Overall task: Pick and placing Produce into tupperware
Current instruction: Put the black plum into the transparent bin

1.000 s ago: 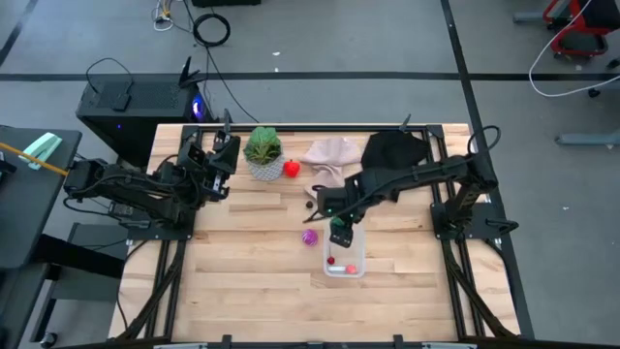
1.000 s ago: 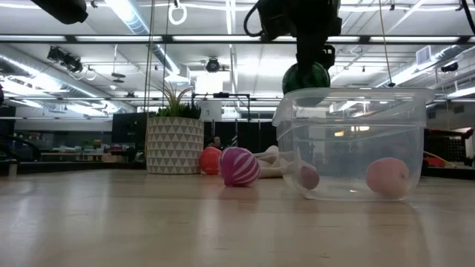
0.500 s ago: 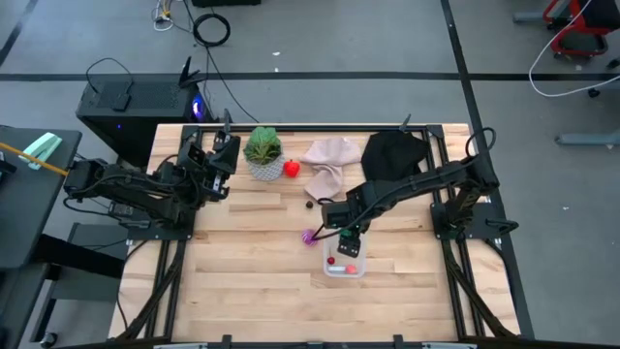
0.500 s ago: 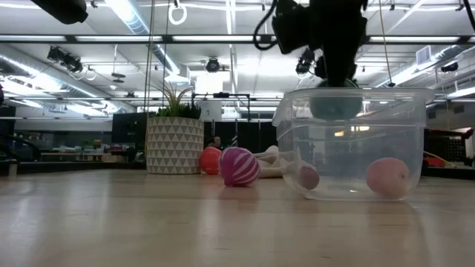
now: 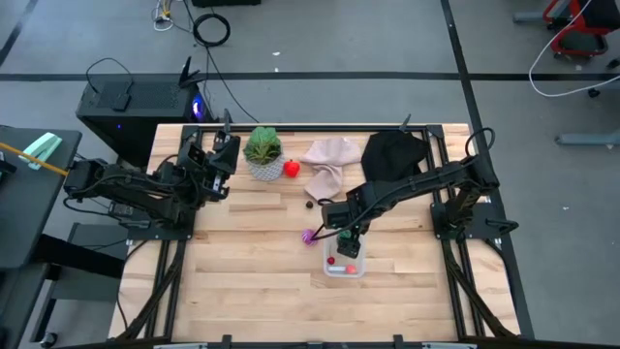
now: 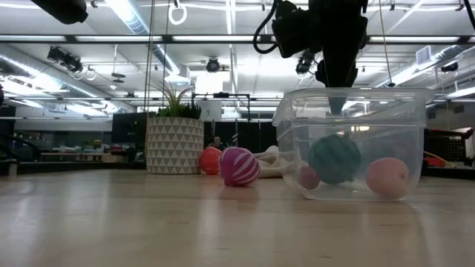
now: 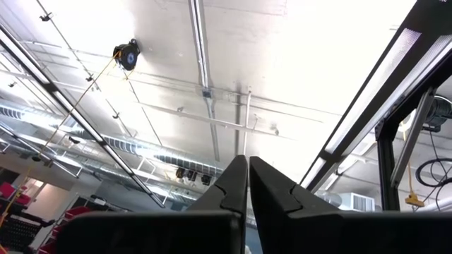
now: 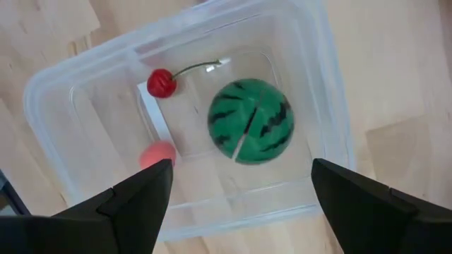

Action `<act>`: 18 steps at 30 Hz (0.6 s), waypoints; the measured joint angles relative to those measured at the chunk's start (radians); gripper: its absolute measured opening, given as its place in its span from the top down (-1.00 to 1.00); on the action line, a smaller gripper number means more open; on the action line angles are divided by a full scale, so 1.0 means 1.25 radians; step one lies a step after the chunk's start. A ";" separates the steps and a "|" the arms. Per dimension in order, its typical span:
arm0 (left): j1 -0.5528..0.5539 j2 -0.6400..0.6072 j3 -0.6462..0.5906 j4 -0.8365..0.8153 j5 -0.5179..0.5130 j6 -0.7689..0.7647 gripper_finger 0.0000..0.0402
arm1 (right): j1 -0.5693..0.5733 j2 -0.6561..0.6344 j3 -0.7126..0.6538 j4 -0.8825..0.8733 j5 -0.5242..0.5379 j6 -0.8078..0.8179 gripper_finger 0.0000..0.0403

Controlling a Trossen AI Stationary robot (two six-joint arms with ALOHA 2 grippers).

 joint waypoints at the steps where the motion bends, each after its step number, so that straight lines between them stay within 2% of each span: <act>1: 0.000 0.000 0.000 0.000 0.000 0.000 0.88 | 0.000 0.000 0.000 0.003 0.001 -0.004 -0.70; 7: 0.000 0.000 0.000 0.000 0.000 0.005 0.94 | -0.004 0.000 0.020 0.028 0.005 -0.056 -0.59; 13: 0.000 0.000 0.000 0.000 0.000 0.004 0.92 | -0.022 0.000 0.096 -0.005 0.014 -0.089 -0.51; 18: 0.000 0.000 0.000 0.000 0.000 0.002 0.88 | -0.049 0.001 0.175 0.014 0.074 -0.155 -0.47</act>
